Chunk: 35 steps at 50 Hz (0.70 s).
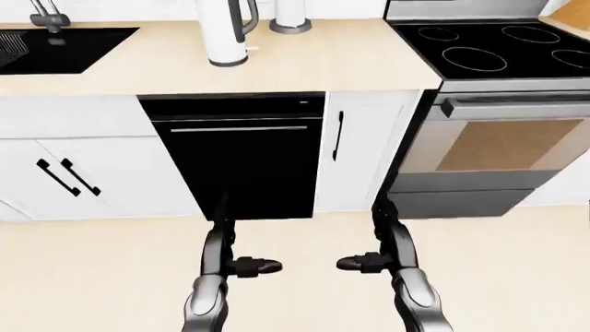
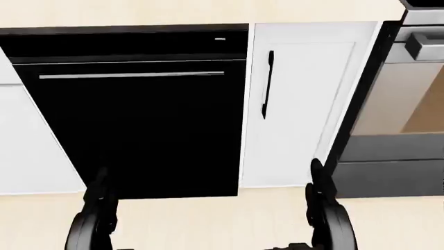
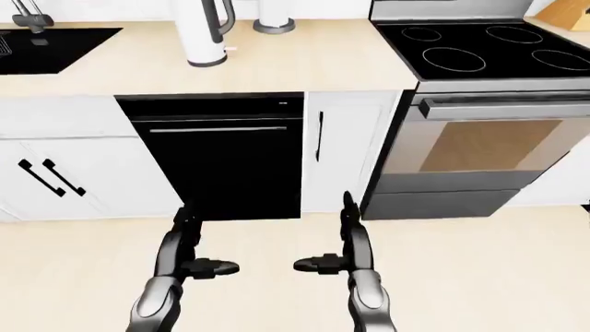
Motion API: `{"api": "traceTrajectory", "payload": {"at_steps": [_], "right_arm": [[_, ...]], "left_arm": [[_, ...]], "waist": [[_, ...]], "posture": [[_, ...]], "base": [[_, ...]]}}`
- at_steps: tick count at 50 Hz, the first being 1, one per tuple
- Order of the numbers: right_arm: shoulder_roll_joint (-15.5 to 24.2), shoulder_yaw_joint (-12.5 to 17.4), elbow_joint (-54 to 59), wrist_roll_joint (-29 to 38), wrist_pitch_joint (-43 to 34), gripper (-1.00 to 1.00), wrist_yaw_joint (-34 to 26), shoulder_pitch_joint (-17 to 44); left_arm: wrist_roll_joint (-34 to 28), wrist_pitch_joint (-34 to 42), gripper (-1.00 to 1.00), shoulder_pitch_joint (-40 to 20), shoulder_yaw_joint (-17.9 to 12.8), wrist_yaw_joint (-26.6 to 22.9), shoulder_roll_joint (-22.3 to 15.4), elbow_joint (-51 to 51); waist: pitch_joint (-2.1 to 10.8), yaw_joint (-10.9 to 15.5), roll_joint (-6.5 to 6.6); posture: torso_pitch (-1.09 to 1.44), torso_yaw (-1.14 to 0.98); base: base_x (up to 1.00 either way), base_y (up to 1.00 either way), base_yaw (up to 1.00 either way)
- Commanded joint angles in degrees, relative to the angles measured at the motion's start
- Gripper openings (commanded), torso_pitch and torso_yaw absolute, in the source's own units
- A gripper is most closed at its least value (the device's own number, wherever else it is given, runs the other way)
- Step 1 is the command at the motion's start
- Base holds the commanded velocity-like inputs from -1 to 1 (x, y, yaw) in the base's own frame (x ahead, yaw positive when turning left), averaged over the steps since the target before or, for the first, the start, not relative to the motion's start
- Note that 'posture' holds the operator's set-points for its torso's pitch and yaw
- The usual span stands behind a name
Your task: Press down the lever to turn on the electric kettle.
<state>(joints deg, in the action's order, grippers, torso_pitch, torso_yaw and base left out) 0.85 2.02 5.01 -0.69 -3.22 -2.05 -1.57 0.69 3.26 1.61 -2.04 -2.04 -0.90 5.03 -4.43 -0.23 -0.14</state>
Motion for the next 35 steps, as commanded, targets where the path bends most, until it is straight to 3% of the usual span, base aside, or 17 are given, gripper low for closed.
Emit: {"api": "traceTrajectory", "payload": {"at_steps": [1, 3, 5, 7, 8, 24, 35], "right_arm": [[0.19, 0.23, -5.71, -0.88, 3.13, 1.00, -0.39, 1.45], [0.29, 0.29, -4.55, -0.97, 3.67, 1.00, -0.65, 1.97], [0.31, 0.28, -4.82, -1.05, 3.70, 1.00, -0.79, 1.84], [0.23, 0.18, -5.73, -1.00, 3.48, 1.00, -0.74, 1.43], [0.25, 0.25, -5.68, -1.01, 3.55, 1.00, -0.72, 1.51], [0.48, 0.67, -10.21, 1.07, 3.31, 1.00, 1.34, 1.97], [0.88, 1.70, -17.02, 1.75, 1.36, 1.00, 2.24, 3.20]], "left_arm": [[1.08, -1.33, 1.00, -1.48, -0.42, 0.00, -0.14, -7.94], [1.17, -1.11, 1.00, -1.33, -0.38, -0.02, -0.13, -8.61], [1.20, -1.17, 1.00, -1.16, -0.29, -0.06, -0.08, -8.80], [1.13, -3.56, 1.00, -1.14, -0.33, -0.19, -0.01, -6.64], [1.17, -2.12, 1.00, -0.92, -0.24, -0.09, -0.05, -8.37], [1.18, 4.79, 1.00, 1.27, 0.40, 0.09, 0.20, -18.98], [-1.11, 10.60, 1.00, 2.60, 0.97, 0.38, 0.20, -30.38]], "waist": [[0.05, -0.12, -0.45], [3.58, 0.41, -0.02], [1.05, 0.28, -0.43], [3.91, 0.41, -0.45], [4.19, 0.48, -0.45], [5.22, 0.40, -0.16], [4.83, 0.39, -0.19]], "posture": [[0.00, 0.00], [0.00, 0.00], [0.00, 0.00], [0.00, 0.00], [0.00, 0.00], [0.00, 0.00], [0.00, 0.00]], "base": [[0.00, 0.00, 0.00], [0.00, 0.00, 0.00], [0.00, 0.00, 0.00], [0.00, 0.00, 0.00], [0.00, 0.00, 0.00], [0.00, 0.00, 0.00], [0.00, 0.00, 0.00]]}}
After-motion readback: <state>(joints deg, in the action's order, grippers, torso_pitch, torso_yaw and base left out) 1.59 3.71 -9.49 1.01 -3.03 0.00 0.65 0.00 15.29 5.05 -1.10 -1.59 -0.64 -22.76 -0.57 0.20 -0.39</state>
